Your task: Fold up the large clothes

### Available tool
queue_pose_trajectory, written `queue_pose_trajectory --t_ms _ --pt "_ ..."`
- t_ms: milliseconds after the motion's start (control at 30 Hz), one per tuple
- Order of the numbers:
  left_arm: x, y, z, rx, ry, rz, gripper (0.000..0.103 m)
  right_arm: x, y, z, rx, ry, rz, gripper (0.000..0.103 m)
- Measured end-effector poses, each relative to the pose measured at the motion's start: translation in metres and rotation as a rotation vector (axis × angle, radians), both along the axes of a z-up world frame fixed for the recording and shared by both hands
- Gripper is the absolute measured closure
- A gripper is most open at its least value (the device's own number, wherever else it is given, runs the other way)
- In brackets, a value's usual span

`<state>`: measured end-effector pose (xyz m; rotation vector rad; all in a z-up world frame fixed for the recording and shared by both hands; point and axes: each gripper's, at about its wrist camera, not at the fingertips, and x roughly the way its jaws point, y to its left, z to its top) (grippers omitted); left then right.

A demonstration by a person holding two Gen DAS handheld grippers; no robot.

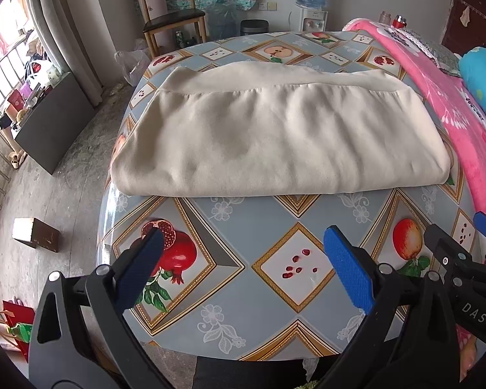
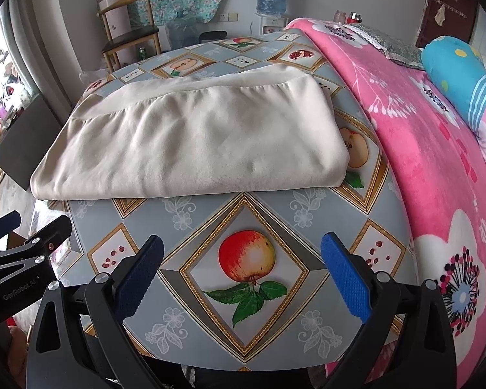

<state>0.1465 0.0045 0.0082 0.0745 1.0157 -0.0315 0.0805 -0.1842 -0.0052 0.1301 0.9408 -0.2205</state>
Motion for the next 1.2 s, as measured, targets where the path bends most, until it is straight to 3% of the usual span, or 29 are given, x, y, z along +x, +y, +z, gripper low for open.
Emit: queue_pose_trajectory --t_ms 1200 --pt "0.0007 -0.002 0.0054 0.002 -0.01 0.001 0.008 -0.001 0.0023 0.0018 -0.015 -0.001 0.0 0.008"
